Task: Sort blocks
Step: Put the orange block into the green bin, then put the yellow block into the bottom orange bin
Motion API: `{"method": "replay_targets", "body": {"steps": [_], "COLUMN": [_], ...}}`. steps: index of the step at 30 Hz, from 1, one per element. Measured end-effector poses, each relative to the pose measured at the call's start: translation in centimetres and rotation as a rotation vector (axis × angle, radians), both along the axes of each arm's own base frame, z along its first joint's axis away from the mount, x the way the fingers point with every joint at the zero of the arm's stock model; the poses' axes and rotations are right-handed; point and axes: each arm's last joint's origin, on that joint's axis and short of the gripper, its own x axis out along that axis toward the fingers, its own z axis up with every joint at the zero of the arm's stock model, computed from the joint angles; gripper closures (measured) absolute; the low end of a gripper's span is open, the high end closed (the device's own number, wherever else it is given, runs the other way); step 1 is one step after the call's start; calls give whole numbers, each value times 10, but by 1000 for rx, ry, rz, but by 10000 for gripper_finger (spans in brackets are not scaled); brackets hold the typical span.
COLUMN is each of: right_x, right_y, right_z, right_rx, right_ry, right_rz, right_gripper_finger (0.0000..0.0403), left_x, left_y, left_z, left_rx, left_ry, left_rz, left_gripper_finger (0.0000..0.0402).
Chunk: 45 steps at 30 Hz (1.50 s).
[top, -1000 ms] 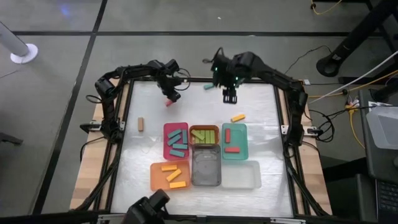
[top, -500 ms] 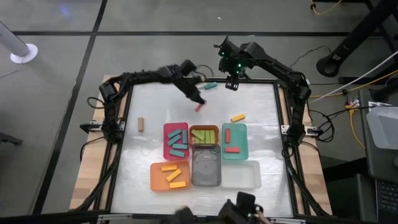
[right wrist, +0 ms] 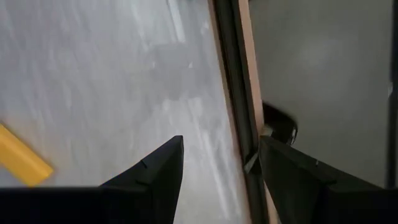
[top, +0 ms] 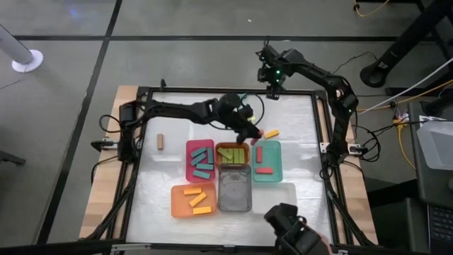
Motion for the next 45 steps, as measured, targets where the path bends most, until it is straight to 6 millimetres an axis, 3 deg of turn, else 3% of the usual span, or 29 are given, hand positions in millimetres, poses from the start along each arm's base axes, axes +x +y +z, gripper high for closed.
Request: {"method": "replay_targets", "body": {"steps": [4,9,17,27,32,39,45], "right_x": [-15,-27,-28,-13,2,12,12], "right_y": [-2,12,37,80,98,120,136], "right_z": [-8,-17,-38,-83,-92,-98,-115], "right_rx": [80,253,450,494,439,390,381], "right_ry": [60,152,193,231,207,264,278], "right_rz": [-60,-60,-83,35,112,229,275], "right_gripper_finger": [197,197,197,197,197,197,197], "left_x": [11,26,37,34,32,31,29], "left_y": [-24,-48,-66,-67,-66,-62,-60], "left_z": [-14,-42,-73,-67,-53,-53,-54], "left_rx": [79,138,228,291,306,301,302], "left_ry": [10,34,56,93,59,71,87], "left_rz": [-8,-2,38,143,140,149,149], "left_gripper_finger": [313,312,283,187,181,180,180]}}
